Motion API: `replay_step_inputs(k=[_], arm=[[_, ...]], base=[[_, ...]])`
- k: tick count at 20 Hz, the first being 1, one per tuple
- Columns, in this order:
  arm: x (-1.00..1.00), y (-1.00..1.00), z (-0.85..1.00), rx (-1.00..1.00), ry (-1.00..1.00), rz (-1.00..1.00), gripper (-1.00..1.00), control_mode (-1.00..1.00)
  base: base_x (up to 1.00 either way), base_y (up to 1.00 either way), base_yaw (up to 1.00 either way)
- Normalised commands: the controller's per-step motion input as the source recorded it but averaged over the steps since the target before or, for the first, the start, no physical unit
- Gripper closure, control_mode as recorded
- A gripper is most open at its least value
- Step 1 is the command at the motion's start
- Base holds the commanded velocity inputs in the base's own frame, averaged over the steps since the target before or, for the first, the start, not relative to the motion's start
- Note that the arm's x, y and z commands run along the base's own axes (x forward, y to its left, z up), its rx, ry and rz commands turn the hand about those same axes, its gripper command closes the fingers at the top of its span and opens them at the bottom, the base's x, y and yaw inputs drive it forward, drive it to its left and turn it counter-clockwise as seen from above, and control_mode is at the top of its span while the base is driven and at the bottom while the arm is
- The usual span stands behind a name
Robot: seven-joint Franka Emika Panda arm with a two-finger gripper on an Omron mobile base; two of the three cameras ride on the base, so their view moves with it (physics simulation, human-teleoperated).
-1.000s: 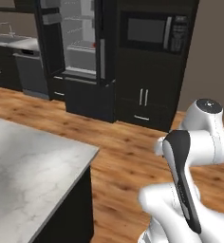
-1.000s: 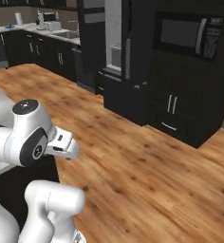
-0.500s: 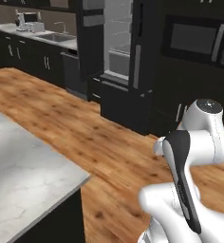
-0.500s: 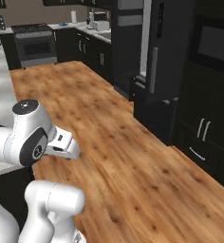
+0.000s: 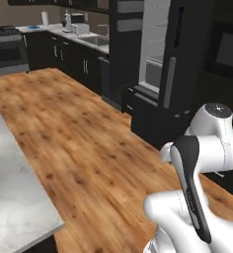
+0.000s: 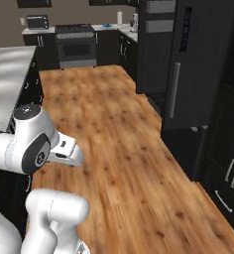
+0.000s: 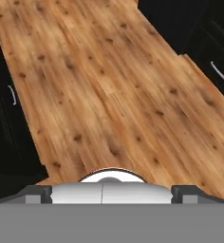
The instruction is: Place the cold items (mushroom and tomato) from the fridge in one tupperware on the dining counter. Place the warm items (kebab skewer and hot dog) in the stove area in another tupperware.
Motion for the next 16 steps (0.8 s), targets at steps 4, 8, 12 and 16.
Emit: replay_step_inputs(k=[4, 8, 12, 16], arm=[[0.0, 0.0, 0.0, 0.0, 0.0, 0.0, -1.0, 1.0], [0.0, 0.0, 0.0, 0.0, 0.0, 0.0, -1.0, 1.0], [0.0, 0.0, 0.0, 0.0, 0.0, 0.0, -1.0, 1.0], [0.0, 0.0, 0.0, 0.0, 0.0, 0.0, -1.0, 1.0]], base=[[1.0, -0.11, 0.05], [1.0, 0.15, 0.0], [1.0, 0.24, 0.0], [1.0, 0.04, -0.06]])
